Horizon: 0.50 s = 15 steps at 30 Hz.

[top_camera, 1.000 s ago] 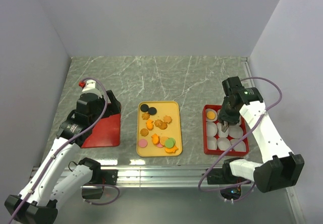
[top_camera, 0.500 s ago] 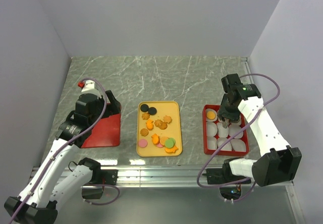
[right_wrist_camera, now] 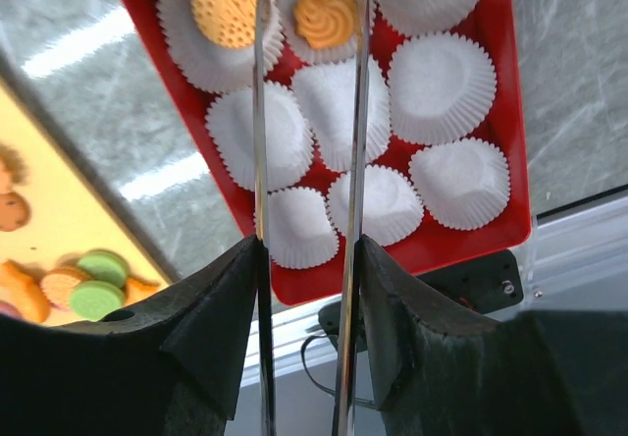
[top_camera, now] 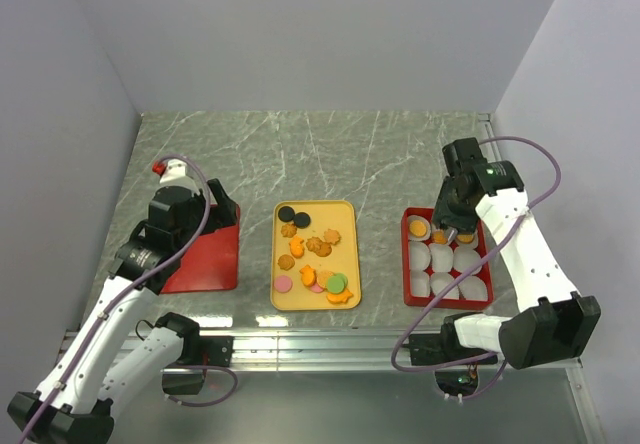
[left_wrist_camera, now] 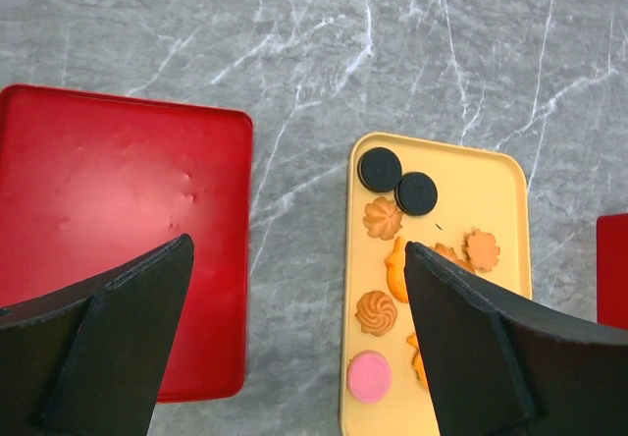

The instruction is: Pack the cookies

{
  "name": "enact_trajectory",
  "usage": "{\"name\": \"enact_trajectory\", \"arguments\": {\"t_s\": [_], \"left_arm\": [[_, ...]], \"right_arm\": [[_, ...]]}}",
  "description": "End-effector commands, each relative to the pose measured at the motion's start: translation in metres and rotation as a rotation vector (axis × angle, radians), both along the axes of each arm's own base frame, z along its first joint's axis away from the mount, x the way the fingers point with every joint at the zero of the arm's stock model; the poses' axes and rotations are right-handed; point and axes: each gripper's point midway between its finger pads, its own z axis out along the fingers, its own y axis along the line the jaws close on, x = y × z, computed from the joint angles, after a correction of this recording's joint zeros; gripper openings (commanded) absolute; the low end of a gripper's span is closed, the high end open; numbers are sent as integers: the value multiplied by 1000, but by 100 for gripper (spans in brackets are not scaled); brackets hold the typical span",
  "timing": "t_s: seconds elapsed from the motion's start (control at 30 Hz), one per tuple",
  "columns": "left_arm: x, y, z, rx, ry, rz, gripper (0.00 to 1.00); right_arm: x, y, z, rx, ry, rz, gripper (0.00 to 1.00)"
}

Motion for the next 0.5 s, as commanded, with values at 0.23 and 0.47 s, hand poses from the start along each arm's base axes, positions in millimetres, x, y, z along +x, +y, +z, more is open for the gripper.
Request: {"name": "enact_trajectory", "arguments": {"t_s": [0.23, 0.47], "left_arm": [[-17, 27, 34, -13, -120, 116, 99], [-24, 46, 45, -12, -197, 203, 99]], "right_arm": [[21, 13, 56, 63, -135, 32, 50], [24, 59, 75, 124, -141, 148, 49]]}}
